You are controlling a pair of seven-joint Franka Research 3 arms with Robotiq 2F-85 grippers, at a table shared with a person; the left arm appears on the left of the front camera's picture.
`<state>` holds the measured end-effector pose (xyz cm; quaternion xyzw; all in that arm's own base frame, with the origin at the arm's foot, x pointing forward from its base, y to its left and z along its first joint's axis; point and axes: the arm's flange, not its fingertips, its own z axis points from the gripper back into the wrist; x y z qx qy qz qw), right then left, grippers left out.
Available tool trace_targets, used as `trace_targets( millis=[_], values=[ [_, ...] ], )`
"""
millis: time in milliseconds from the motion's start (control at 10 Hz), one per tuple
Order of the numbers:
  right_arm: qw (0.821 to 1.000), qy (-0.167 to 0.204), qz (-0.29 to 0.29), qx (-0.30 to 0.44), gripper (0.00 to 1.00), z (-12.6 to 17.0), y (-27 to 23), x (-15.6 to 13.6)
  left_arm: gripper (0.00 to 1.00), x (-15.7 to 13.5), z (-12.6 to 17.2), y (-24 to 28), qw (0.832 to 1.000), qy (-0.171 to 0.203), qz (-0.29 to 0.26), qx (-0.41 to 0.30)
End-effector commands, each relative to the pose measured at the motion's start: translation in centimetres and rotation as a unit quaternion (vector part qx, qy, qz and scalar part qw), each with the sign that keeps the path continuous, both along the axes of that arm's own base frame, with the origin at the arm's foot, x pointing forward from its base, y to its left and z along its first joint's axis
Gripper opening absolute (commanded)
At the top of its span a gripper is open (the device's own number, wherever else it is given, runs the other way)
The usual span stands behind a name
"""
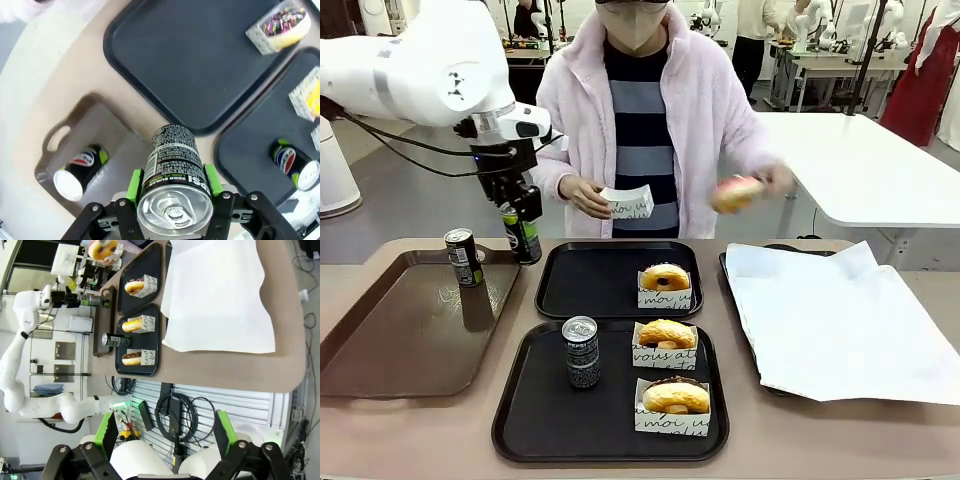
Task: Set up donuts and drinks on trays.
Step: Pick up one Pepsi coke from the Handle tray and place it on the Flat Tray without a Pepsi coke.
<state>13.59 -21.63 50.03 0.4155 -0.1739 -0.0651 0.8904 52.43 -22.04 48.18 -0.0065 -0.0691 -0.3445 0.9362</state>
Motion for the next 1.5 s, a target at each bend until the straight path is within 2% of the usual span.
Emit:
trace_targets(
  millis=[0, 700, 1000, 1300, 1400],
  values=[
    [1.000, -0.002, 0.001, 0.002, 1.00, -0.1, -0.1, -0.2, 0.58, 1.4, -0.7, -1.3, 1.000, -0.016, 0.001, 0.007],
    [1.000, -0.002, 0.001, 0.002, 1.00, -0.1, -0.1, -0.2, 0.58, 2.7, -7.4, -3.5, 0.999, 0.007, -0.041, 0.009],
    [1.000, -0.002, 0.001, 0.002, 1.00, -0.1, -0.1, -0.2, 0.58, 1.9, -7.4, -4.1, 0.998, 0.024, -0.064, 0.015],
    [1.000, -0.002, 0.001, 0.002, 1.00, -0.1, -0.1, -0.2, 0.58, 2.2, -8.6, -4.1, 0.994, 0.061, -0.089, -0.012],
    [1.000, -0.002, 0.001, 0.002, 1.00, -0.1, -0.1, -0.2, 0.58, 2.3, -8.8, -4.1, 0.994, 0.063, -0.093, -0.015]
  ],
)
